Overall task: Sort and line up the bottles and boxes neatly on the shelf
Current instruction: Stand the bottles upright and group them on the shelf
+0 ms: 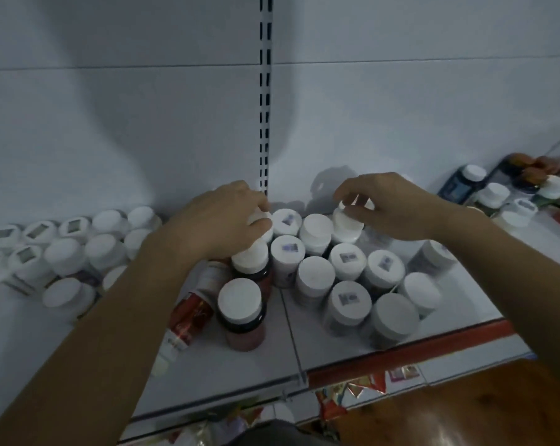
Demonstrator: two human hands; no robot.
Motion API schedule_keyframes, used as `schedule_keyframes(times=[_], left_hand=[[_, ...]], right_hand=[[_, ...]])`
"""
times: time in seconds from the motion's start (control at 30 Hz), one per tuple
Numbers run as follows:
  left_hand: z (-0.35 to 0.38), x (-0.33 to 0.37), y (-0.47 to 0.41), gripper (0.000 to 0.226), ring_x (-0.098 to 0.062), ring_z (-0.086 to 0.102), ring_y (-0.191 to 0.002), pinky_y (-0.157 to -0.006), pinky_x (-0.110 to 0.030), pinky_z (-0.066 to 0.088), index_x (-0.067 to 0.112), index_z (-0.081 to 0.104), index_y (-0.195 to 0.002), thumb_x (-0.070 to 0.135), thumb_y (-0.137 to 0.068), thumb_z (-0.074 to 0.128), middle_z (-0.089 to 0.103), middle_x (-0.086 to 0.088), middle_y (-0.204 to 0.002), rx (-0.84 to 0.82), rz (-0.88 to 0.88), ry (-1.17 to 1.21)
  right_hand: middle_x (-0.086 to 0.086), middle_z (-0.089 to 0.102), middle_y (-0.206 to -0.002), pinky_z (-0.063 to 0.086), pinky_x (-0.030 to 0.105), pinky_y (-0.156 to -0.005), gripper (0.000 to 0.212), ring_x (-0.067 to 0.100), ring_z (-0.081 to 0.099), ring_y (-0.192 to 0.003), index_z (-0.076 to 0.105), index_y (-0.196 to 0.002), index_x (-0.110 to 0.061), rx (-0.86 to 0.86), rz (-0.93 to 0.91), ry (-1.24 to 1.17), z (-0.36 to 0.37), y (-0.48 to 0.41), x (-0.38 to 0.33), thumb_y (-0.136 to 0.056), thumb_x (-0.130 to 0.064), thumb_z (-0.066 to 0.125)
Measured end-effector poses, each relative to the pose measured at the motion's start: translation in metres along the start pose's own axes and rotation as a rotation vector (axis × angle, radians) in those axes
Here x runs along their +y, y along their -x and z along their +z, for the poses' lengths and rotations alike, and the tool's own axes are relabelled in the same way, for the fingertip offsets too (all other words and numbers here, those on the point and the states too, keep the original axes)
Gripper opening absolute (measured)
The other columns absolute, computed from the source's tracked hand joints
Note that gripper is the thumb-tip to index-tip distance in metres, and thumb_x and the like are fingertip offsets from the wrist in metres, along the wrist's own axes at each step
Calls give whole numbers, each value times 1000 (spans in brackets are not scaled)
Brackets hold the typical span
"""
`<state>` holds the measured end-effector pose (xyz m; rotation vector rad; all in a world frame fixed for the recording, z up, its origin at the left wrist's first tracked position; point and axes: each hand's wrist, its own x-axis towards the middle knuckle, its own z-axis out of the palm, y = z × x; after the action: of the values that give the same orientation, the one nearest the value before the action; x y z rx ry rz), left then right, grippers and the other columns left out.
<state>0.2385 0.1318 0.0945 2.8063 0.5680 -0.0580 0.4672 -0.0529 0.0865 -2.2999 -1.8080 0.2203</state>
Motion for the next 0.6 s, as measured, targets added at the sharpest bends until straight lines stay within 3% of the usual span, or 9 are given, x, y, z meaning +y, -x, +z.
schedule_keyframes(times=[0.13, 0.27, 0.47, 0.6], left_hand=[[4, 15, -14, 32, -25, 56, -106, -95, -42, 48, 29, 59, -120, 49, -95, 60, 50, -1, -118, 16, -174, 0], [5, 32, -18, 28, -23, 56, -101, -88, -40, 48, 28, 60, -109, 51, -94, 59, 53, -1, -112, 38, -284, -49], [13, 89, -39, 32, -21, 55, -106, -91, -40, 48, 28, 60, -119, 50, -96, 58, 55, 0, -114, 108, -245, -36], [19, 131, -78, 41, -23, 55, -114, -93, -38, 47, 27, 56, -131, 51, -98, 55, 56, -2, -125, 39, -208, -80]], right_hand=[[-6, 69, -104, 45, 21, -77, 23, 16, 64, -90, 67, -117, -23, 7, -86, -23, -8, -7, 29, -100, -15, 53], [2, 70, -102, 42, 24, -79, 30, 23, 65, -89, 69, -115, -18, 110, -96, -10, -28, -15, 74, -96, -3, 52], [8, 61, -116, 39, 28, -87, 36, 16, 49, -96, 60, -131, -18, -94, -56, 75, -27, -16, 122, -96, -10, 52], [6, 59, -108, 43, 29, -88, 33, 16, 50, -93, 60, -132, -17, -33, -67, -13, -20, -8, 135, -99, -15, 54]])
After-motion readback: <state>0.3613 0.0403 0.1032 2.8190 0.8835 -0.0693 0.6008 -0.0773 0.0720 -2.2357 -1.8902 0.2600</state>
